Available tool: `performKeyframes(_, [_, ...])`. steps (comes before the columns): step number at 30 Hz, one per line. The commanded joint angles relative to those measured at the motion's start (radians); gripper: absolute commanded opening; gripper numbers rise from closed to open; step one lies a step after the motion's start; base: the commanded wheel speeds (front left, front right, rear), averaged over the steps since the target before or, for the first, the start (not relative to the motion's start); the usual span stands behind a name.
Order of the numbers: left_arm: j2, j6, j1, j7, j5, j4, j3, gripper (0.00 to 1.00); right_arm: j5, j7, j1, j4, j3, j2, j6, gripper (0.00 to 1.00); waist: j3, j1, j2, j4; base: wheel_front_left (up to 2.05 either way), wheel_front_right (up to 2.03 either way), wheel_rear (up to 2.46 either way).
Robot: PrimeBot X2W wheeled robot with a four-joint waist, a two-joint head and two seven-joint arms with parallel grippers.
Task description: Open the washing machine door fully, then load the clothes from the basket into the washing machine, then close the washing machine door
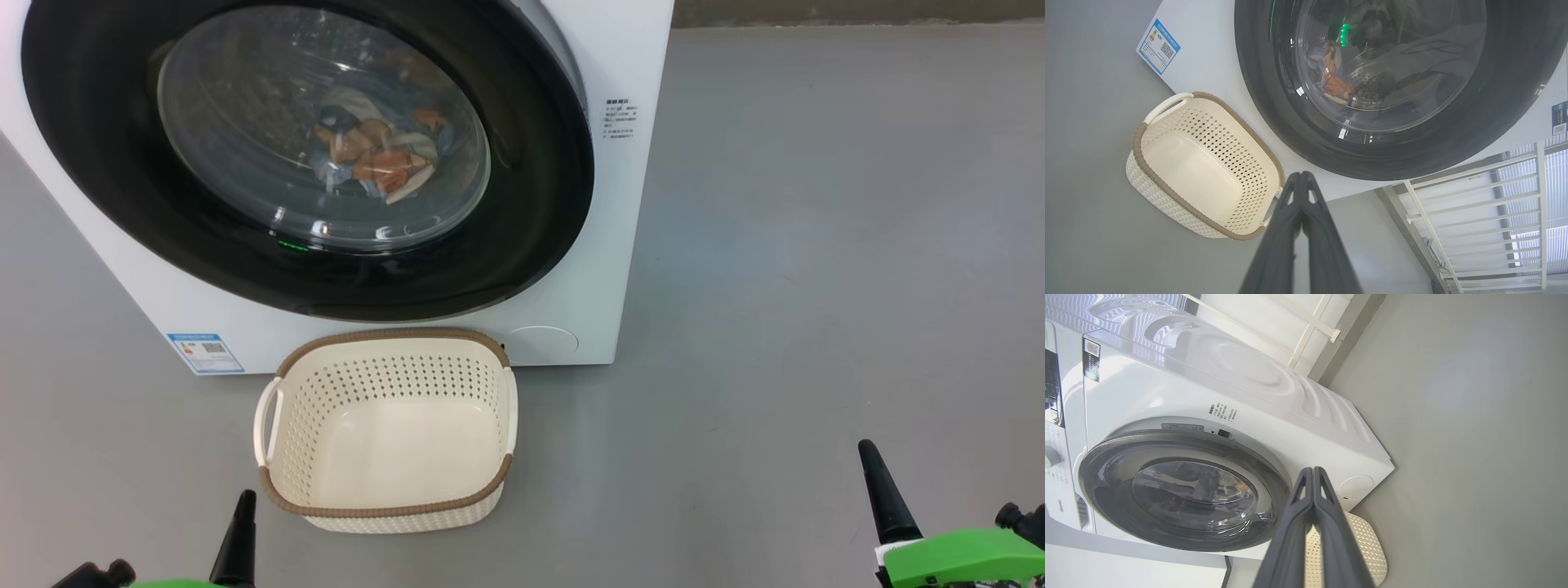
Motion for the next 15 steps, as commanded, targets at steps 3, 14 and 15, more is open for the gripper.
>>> performKeyframes(3, [0.022,-0.002,-0.052,0.016,-0.055,-0.017,0.032,0.00,0.043,0.013,-0.043,-0.032,0.000,0.001,0.001,0.00,-0.003,0.0000,0.0000,0.000,0.00,0.00,0.00])
performKeyframes(14, [0.021,-0.002,-0.063,0.048,-0.172,-0.014,0.047,0.00,0.136,0.046,-0.051,-0.038,-0.012,0.017,0.001,0.00,-0.013,0.0000,0.0000,0.001,0.00,0.00,0.00])
performKeyframes(15, [0.021,-0.002,-0.064,0.051,-0.183,-0.014,0.048,0.00,0.144,0.049,-0.051,-0.039,-0.014,0.019,0.001,0.00,-0.013,0.0000,0.0000,0.001,0.00,0.00,0.00])
